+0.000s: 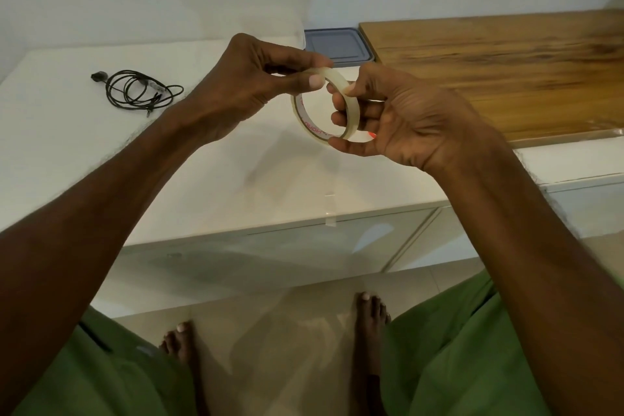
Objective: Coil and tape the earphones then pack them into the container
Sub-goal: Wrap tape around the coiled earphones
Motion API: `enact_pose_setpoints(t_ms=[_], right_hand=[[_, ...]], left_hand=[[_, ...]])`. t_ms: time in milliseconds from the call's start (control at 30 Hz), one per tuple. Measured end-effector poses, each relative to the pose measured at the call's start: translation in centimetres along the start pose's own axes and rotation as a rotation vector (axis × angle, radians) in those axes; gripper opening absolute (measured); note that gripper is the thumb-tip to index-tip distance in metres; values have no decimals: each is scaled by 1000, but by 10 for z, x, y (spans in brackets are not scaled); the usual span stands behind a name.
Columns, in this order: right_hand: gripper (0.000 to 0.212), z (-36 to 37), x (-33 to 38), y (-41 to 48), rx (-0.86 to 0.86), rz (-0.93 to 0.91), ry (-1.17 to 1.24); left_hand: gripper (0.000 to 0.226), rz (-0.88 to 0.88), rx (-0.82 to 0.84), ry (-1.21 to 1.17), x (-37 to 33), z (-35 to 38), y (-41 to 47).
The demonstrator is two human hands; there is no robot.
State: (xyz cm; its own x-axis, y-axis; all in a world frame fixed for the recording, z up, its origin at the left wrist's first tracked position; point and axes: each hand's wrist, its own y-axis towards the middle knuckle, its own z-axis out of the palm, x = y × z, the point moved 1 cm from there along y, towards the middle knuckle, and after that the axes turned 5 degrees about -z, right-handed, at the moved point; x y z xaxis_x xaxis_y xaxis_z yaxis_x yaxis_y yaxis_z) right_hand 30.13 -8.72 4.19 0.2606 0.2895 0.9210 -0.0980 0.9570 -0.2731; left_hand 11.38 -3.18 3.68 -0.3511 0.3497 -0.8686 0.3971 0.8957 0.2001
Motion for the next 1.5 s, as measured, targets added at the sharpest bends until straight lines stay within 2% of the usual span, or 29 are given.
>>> enact_pose_setpoints(t_ms=[200,300,467,567,967,1233,1400,1500], right_hand=[[35,3,-4,0,6,-16,30],[30,-1,1,-2,112,-13,116],[37,-2,5,-6,217,-43,139],[40,1,4,-5,171,-59,149],[22,5,0,-4,9,-17,87],[35,3,6,-7,83,-87,193],[18,4,1,-6,34,-62,163],[15,6,-1,-5,0,-48,141]], left_hand=[[29,5,5,-10,-2,-1,0],[31,0,-9,-10,-3,-3,0],[36,-47,-11,-53,1,-4,-1],[36,-45,-16,-104,1,-4,-2],[35,25,-24,-78,-7,1,-6],[34,7,-44,-141,-7,0,-2],[34,14,-46,-112,-6,1,-2],[34,23,-42,-95,-7,0,-4]])
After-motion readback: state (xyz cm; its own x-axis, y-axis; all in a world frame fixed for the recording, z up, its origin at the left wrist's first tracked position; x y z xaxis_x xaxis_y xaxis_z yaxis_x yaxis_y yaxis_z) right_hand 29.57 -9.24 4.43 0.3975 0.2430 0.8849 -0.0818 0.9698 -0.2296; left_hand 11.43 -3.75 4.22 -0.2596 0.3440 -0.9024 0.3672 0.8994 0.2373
